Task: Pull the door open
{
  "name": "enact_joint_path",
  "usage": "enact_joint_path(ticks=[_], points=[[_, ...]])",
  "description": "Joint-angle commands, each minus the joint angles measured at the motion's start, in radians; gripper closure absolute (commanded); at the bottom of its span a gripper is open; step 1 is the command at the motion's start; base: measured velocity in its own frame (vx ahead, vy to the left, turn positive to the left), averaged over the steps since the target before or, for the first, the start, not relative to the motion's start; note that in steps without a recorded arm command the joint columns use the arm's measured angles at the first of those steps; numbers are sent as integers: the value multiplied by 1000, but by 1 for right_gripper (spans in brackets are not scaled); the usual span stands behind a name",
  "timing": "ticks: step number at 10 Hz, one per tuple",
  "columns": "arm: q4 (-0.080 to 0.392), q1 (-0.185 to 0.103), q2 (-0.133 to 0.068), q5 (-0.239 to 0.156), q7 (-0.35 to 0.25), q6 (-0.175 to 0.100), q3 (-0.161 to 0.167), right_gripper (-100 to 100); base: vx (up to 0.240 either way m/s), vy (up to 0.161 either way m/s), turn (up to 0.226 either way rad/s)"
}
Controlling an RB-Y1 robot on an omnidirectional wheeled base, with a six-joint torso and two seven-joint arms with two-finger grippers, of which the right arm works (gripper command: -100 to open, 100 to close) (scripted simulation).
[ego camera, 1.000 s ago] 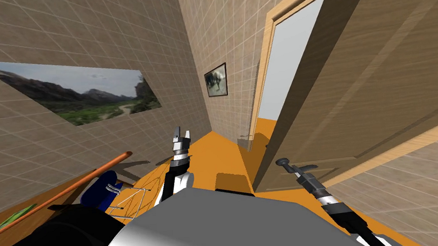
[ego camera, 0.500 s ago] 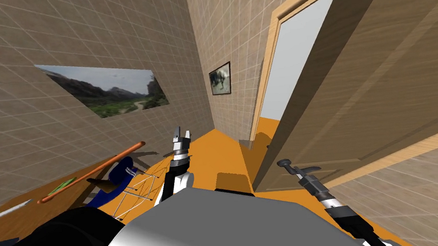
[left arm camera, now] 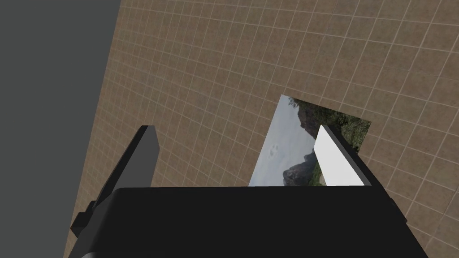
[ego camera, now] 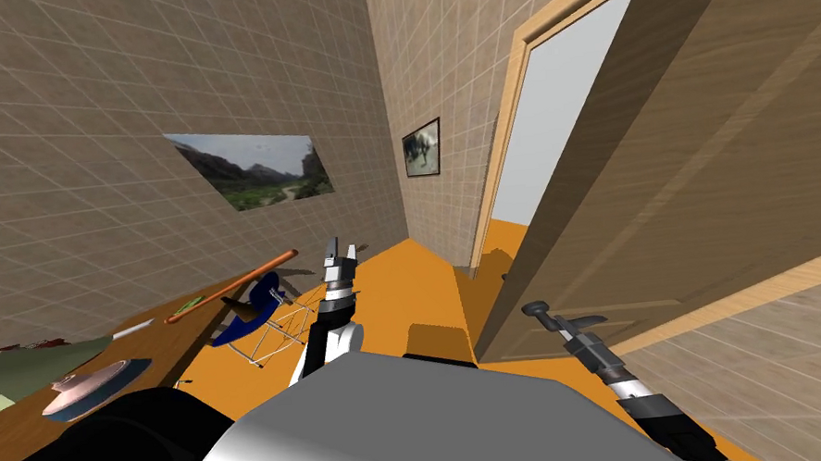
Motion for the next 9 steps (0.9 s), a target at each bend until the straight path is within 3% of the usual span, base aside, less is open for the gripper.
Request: enact_joint_path(ticks=[1,3,4,5,9], points=[[21,0,-4,-1,-2,-25,2,100,-205,-113,199],[30,2,-6,-3,-3,-39,4,100,-184,-70,140],[19,4,-4,-2,-2,-26,4,100,-74,-19,23],[32,-19,7,5,3,-10,-3,100,-106,-62,122],[49,-63,29,18,14,24,-18,100,-165,-67,117]])
